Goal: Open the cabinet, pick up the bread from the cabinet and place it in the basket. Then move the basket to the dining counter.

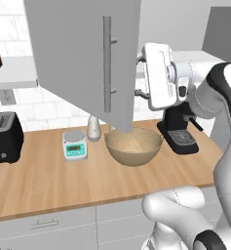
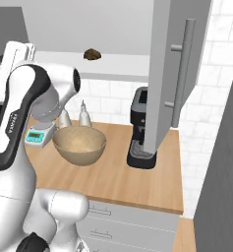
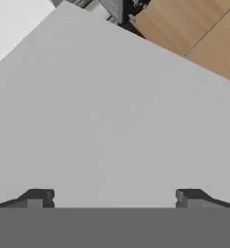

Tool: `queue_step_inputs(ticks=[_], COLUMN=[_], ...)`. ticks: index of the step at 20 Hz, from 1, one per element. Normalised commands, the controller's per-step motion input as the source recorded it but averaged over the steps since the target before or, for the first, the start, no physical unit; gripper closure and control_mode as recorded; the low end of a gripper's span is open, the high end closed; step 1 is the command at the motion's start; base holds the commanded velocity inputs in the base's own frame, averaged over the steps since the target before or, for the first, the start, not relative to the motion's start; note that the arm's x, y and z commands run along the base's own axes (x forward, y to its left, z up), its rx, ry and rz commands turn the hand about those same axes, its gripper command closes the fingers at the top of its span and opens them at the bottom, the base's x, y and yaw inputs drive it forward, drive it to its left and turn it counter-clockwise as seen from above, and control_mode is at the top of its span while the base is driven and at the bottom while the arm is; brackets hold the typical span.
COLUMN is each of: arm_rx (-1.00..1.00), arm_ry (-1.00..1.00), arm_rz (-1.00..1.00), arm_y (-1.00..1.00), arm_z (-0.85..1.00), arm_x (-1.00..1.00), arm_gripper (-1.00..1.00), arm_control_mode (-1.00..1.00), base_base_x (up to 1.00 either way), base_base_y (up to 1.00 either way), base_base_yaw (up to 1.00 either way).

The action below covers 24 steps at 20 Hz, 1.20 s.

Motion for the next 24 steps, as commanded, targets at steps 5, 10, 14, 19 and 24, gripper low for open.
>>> queue_step_inputs(ticks=[5,10,14,19,24], arm_rx=[-0.14,-0.22,-0.20,-0.14,-0.05], arm_ry=[0.25,0.26,0.10,0.00,0.00], arm_rz=[0.34,0.32,0.10,0.00,0.00], arm_y=[1.00,1.00,1.00,0.99,-0.23], arm_z=[0.00,-0.01,-0.05,-0.02,-0.18], arm_x=[0.05,0.04,0.01,0.00,0.00], arm_gripper=[-1.00,-1.00,-1.00,-1.00,-1.00], arm_control_mode=[-1.00,-1.00,-1.00,-1.00,-1.00], base_base_x=[0.00,0.00,0.00,0.00,0.00], base_base_y=[0.00,0.00,0.00,0.00,0.00], base_base_yaw=[0.00,0.00,0.00,0.00,0.00])
